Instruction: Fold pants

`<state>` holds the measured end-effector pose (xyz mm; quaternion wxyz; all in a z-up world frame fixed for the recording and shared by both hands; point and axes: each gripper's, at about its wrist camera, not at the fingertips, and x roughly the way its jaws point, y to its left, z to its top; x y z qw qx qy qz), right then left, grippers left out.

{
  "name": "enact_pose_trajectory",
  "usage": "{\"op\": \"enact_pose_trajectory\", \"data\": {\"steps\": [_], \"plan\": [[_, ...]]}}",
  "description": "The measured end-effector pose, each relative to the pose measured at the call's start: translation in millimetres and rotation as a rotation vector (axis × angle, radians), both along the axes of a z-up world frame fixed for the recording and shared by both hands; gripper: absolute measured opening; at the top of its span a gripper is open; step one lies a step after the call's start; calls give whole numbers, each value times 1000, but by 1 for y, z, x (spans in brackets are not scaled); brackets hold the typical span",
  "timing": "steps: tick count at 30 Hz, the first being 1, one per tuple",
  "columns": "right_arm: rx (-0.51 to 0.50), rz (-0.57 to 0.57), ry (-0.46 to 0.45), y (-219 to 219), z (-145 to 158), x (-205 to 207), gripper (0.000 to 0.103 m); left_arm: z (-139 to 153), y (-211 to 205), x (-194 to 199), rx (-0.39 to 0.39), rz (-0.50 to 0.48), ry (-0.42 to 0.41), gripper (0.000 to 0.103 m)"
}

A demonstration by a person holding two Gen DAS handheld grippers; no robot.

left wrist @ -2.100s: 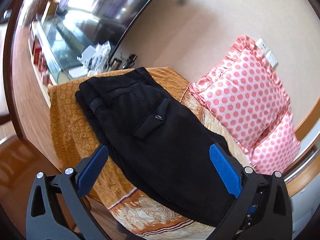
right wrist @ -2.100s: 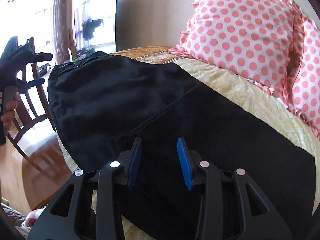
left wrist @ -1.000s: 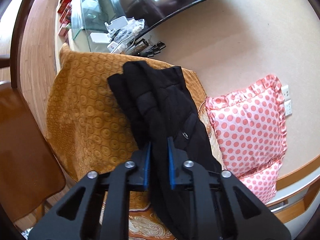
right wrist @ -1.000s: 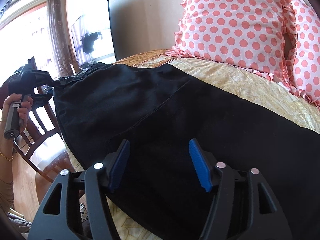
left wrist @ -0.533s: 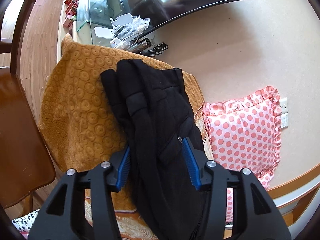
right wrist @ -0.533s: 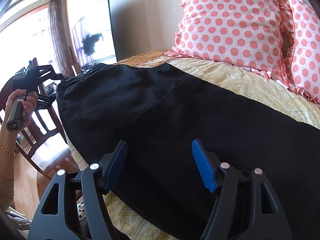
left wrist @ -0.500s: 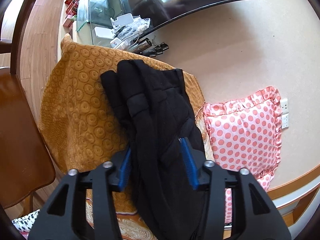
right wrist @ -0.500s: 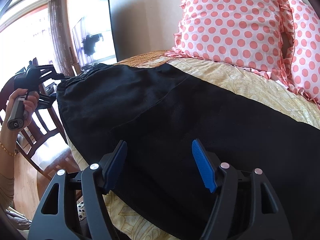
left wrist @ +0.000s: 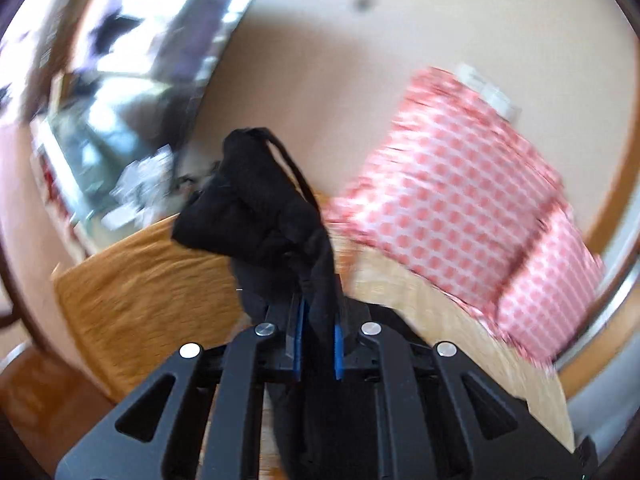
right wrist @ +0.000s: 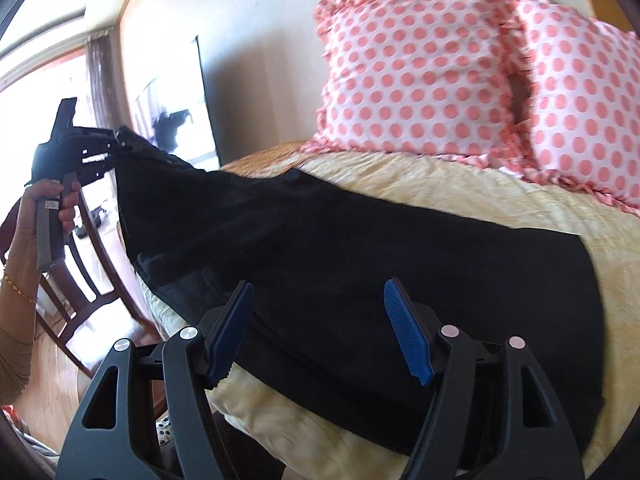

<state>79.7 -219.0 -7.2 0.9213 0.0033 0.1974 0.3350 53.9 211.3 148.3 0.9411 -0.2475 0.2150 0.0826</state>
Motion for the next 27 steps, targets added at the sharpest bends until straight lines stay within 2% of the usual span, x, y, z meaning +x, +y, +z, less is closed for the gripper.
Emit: {"op": "enact_pose_trajectory", "data": {"steps": [4,8,11,12,14,15,17,19,21,27], "plan": [[37,-107,-18,-41,5,-8,72,41,-99,24,149,-252,-57,10],[80,-242,-14,-87,3,-15,72,50,-200,36,226,-506,-100,10],[104,-366,15,-125,-6,-18,73,26,-281,38,267,-713,-76,10],[106,-407,28,-137,-10,-18,73,5,-310,40,281,-783,-31,10],[103,-472,54,-157,-17,-19,73,-29,-343,47,307,-854,58,10],[103,-492,63,-165,-18,-21,73,-52,-358,50,334,-881,111,10],[98,-527,76,-180,-22,-24,73,-71,-373,51,376,-896,141,10],[79,-555,74,-188,-23,-25,73,-74,-379,49,410,-888,128,10],[80,-565,71,-193,-22,-24,73,-68,-380,46,460,-857,83,10],[102,-559,50,-194,-19,-22,73,-65,-365,30,456,-870,65,10]]}}
